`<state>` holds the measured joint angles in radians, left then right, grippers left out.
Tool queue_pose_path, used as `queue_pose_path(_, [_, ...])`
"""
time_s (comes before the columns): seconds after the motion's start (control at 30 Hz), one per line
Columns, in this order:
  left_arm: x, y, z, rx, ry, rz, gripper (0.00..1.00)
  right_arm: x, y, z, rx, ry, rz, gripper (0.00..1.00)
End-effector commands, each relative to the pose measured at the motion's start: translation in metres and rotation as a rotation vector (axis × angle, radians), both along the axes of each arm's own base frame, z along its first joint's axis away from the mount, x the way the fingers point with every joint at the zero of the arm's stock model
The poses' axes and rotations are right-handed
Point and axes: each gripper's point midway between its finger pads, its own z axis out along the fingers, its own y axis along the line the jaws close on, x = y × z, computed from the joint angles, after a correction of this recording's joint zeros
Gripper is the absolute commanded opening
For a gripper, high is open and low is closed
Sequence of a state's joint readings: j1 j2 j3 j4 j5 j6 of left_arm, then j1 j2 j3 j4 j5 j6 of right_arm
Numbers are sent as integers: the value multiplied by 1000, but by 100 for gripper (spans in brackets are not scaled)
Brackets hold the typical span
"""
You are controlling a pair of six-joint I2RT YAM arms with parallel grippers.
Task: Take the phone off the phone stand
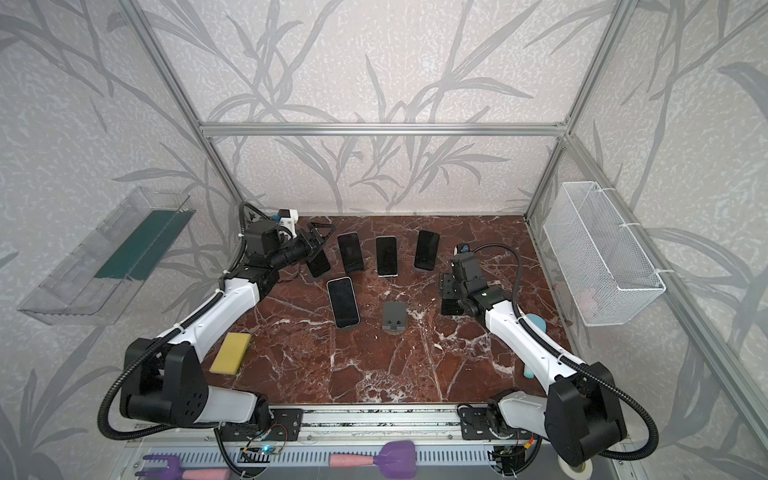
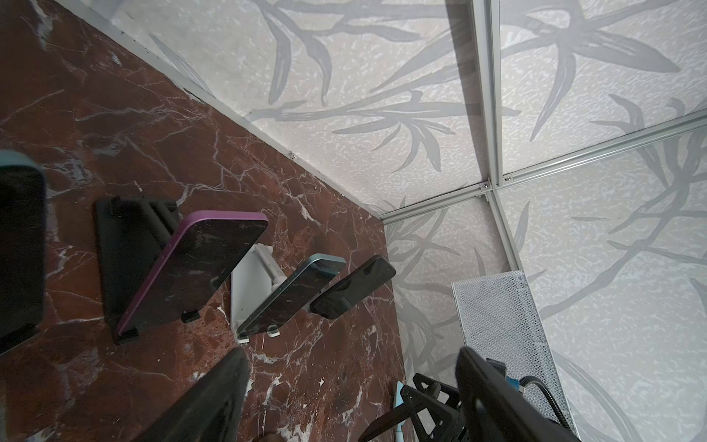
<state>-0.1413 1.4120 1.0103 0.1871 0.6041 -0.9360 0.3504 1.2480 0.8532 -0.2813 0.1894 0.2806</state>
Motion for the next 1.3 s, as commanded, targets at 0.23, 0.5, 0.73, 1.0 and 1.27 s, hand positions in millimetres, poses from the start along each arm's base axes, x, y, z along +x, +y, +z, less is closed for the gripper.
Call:
queue_pose_path(0.23, [-4,-2,8,-22,-21,-7,85,20,-1,-7,9,104,58,60])
queue_pose_path(0.5, [-6,-1,11,-6,-33,-4,85,27,0,-38,-8,220,68,61])
queue_pose_path(0.73, [-5,-2,7,-13,-20,-10,85,25,-14,-65,-60,330,49,61])
queue_pose_path(1.0, [-5,-2,8,-15,-24,-9,85,35,-40,-78,-145,418,14,63])
queue_pose_path(1.27, [-5,-2,9,-11,-26,-9,85,40,-44,-95,-164,475,3,65])
